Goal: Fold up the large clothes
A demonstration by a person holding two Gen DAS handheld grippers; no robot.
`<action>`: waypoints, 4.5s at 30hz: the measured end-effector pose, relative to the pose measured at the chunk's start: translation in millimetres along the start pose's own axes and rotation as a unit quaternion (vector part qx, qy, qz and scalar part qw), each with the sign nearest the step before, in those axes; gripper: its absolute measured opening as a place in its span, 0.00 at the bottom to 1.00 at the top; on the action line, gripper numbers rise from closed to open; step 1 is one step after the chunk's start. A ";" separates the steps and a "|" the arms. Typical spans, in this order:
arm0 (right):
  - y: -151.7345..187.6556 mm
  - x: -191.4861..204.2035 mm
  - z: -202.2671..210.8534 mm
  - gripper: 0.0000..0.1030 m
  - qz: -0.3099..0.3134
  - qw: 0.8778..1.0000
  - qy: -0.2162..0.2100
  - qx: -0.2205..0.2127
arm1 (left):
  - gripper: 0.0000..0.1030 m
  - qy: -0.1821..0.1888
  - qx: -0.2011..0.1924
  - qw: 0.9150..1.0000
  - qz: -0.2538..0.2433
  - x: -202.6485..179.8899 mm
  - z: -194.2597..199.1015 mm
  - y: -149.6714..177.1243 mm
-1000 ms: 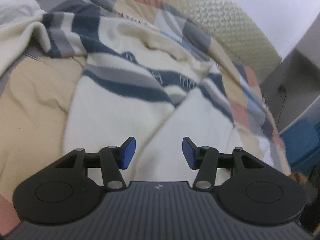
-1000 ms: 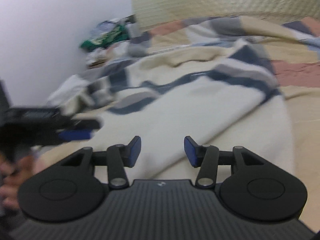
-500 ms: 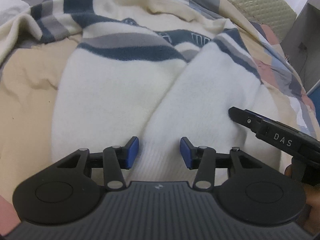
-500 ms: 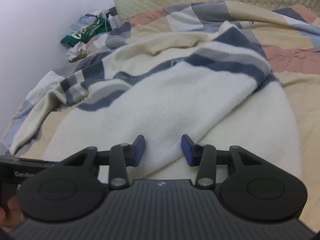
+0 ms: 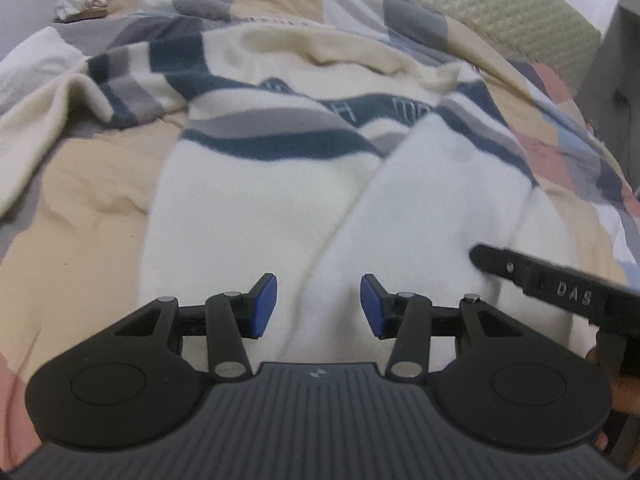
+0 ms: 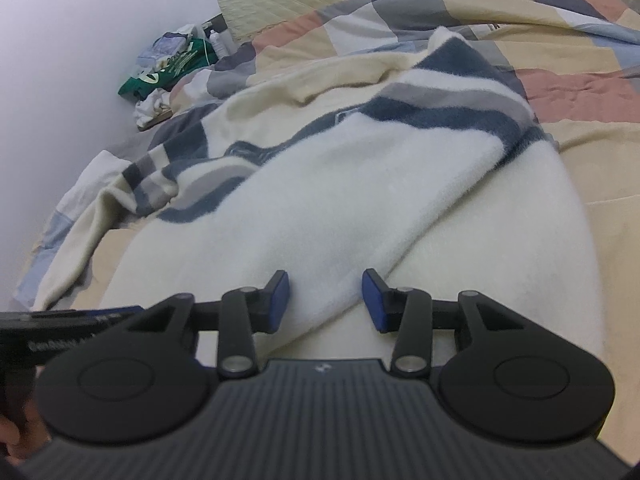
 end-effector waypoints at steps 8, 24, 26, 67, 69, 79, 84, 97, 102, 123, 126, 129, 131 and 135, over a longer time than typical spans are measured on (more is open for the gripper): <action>-0.4 1.7 -0.1 0.42 0.000 1.000 0.002 0.001 | 0.58 -0.024 -0.042 0.990 0.130 58.3 18.0 -24.9; 0.6 0.2 -0.7 0.42 -0.002 1.000 0.002 0.002 | 0.61 -0.101 -0.123 0.830 0.535 271.0 28.6 -44.2; 1.0 -1.0 -1.7 0.42 -0.004 1.000 0.000 0.002 | 0.61 -0.107 -0.140 0.799 0.575 293.1 30.5 -38.9; -21.8 -9.0 4.0 0.44 -0.064 0.997 -0.013 -0.027 | 0.09 -0.132 -0.291 0.946 -0.052 91.7 155.8 -324.1; -24.9 -12.6 13.7 0.44 -0.074 0.996 -0.018 -0.040 | 0.09 -0.105 -0.293 0.944 -0.109 35.8 160.2 -320.8; -31.2 -53.7 52.8 0.44 -0.149 0.986 -0.003 -0.077 | 0.09 0.044 -0.203 0.930 -0.302 -175.0 112.9 -190.0; -30.4 -84.7 71.3 0.44 -0.190 0.977 0.021 -0.096 | 0.09 0.084 -0.113 0.940 -0.309 -207.5 62.7 -80.4; -25.6 -95.2 78.7 0.44 -0.217 0.971 -0.002 -0.096 | 0.69 0.120 0.027 0.966 -0.229 -159.5 -7.1 1.1; -20.7 -88.3 74.0 0.44 -0.202 0.976 0.005 -0.083 | 0.83 0.186 0.073 0.958 -0.207 -145.4 11.2 10.5; -9.1 -72.6 44.3 0.52 -0.161 0.986 0.034 -0.030 | 0.81 0.155 -0.014 0.949 0.274 83.4 -66.0 -108.7; -8.6 -72.8 41.6 0.54 -0.155 0.987 0.037 -0.025 | 0.80 0.168 -0.015 0.937 0.307 90.3 -87.6 -119.5; -8.1 -71.3 37.5 0.66 -0.153 0.988 0.029 -0.021 | 0.68 0.175 -0.023 0.934 0.312 89.1 -100.7 -128.7; -9.2 -68.4 34.8 0.66 -0.138 0.990 0.032 -0.019 | 0.49 0.166 -0.018 0.936 0.310 88.6 -111.0 -132.1; -10.4 -61.7 25.1 0.64 -0.101 0.994 0.045 -0.012 | 0.14 0.184 -0.042 0.932 0.309 94.8 -110.1 -143.7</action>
Point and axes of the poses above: each gripper's, at about its wrist camera, not at the fingertips, and z roughly against the way its jaws point, x to its left, y to its underside, the point moved 8 cm from there along -z, roughly the way its jaws point, and after that the axes turned 3 degrees about z, right-handed, at the moved point
